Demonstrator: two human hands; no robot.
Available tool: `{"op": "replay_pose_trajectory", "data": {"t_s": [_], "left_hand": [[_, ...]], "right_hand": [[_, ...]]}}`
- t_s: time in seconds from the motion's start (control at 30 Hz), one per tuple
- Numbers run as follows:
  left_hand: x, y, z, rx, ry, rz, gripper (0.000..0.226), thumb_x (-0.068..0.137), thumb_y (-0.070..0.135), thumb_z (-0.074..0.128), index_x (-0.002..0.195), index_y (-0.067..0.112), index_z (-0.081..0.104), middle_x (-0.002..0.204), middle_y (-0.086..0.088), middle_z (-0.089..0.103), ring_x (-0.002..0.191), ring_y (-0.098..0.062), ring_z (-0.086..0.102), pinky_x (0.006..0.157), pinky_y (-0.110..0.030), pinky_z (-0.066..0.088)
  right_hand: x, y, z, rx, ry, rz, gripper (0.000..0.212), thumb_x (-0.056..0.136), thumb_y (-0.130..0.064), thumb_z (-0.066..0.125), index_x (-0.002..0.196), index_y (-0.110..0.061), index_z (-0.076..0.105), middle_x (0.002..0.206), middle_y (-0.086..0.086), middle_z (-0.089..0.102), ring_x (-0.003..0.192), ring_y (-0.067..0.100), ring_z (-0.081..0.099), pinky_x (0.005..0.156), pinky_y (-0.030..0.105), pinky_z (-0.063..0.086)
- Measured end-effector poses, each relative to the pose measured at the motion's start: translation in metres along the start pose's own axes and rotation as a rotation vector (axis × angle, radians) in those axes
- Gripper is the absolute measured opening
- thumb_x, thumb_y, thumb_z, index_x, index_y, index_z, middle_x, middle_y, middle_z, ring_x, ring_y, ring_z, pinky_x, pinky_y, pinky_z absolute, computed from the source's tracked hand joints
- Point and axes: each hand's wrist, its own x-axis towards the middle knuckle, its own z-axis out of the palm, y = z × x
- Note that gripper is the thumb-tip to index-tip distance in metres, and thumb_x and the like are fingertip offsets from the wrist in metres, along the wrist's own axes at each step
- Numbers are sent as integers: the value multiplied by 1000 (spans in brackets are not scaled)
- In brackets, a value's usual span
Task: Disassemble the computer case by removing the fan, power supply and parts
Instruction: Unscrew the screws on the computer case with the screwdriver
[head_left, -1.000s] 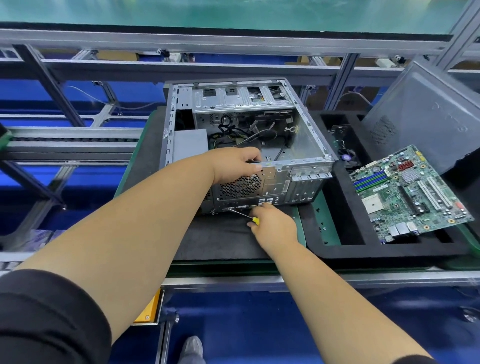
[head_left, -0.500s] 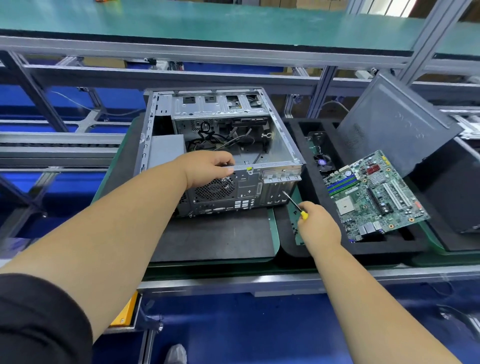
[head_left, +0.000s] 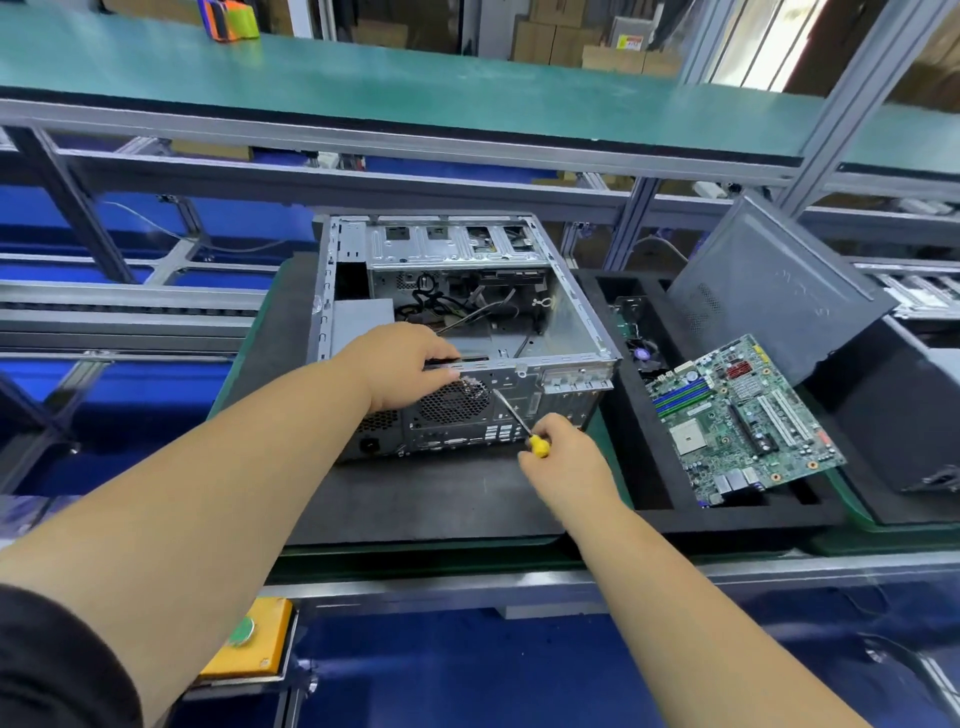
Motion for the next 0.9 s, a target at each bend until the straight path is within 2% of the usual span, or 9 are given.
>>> {"op": "replay_pose_trajectory", "data": {"t_s": [0.1, 0.17, 0.2, 0.27, 0.33, 0.47, 0.57, 0.77, 0.9], "left_hand": [[-8, -14, -1, -6, -19, 39, 43, 98, 43, 49, 138, 29, 52, 123, 1, 58, 117, -21, 51, 103, -35, 37], [-13, -21, 1, 7, -33, 78, 45, 100, 39, 47, 144, 28, 45, 128, -1, 56, 124, -22, 46, 117, -36, 17], [-14, -23, 2, 7, -41, 87, 46, 101, 38, 44, 147, 29, 41, 132, -2, 55, 129, -22, 43, 119, -34, 7], [-14, -25, 4, -2, -49, 98, 47, 103, 37, 40, 149, 30, 36, 135, -3, 54, 135, -22, 38, 119, -31, 0], [-13, -24, 5, -19, -46, 114, 46, 103, 35, 39, 149, 32, 36, 127, -3, 59, 132, -24, 41, 120, -33, 4], [-12, -25, 6, -9, -43, 120, 46, 103, 39, 37, 149, 37, 34, 122, -4, 55, 126, -24, 42, 114, -37, 21], [-12, -25, 7, -4, -39, 105, 48, 101, 46, 36, 149, 39, 33, 122, -4, 48, 124, -24, 37, 104, -39, 33], [-9, -24, 12, -17, 4, 87, 47, 101, 48, 37, 146, 39, 37, 101, 5, 36, 120, -21, 36, 88, -33, 31], [-8, -24, 12, -29, 26, 97, 46, 101, 46, 39, 145, 37, 41, 100, 5, 36, 117, -21, 38, 91, -34, 35]], "right_hand": [[-12, -18, 26, 103, -127, 44, 11, 82, -20, 58, 85, -26, 49, 74, -4, 57, 60, 16, 50, 53, 29, 36], [-20, -27, 44, 212, -189, 100, 13, 85, -20, 60, 83, -26, 50, 74, -3, 56, 55, 15, 52, 55, 30, 43], [-23, -31, 52, 263, -210, 133, 13, 87, -20, 62, 84, -27, 51, 76, -4, 57, 52, 13, 55, 56, 30, 47], [-29, -36, 65, 340, -231, 179, 11, 91, -22, 63, 90, -25, 53, 82, -4, 58, 47, 8, 60, 62, 32, 56], [-32, -40, 74, 355, -221, 184, 7, 94, -23, 62, 97, -23, 55, 87, -1, 60, 49, 9, 63, 65, 34, 58], [-38, -49, 82, 442, -178, 205, 4, 98, -25, 55, 97, -22, 58, 79, 4, 66, 45, 12, 59, 48, 25, 49], [-42, -53, 86, 467, -160, 211, 11, 99, -30, 50, 92, -25, 58, 72, 0, 67, 44, 15, 55, 53, 27, 46], [-43, -55, 89, 508, -127, 215, 17, 100, -30, 48, 90, -20, 58, 61, -4, 63, 41, 13, 48, 55, 26, 43], [-42, -57, 87, 536, -130, 241, 18, 100, -29, 48, 91, -18, 59, 57, -6, 61, 39, 10, 47, 55, 26, 43]]}}
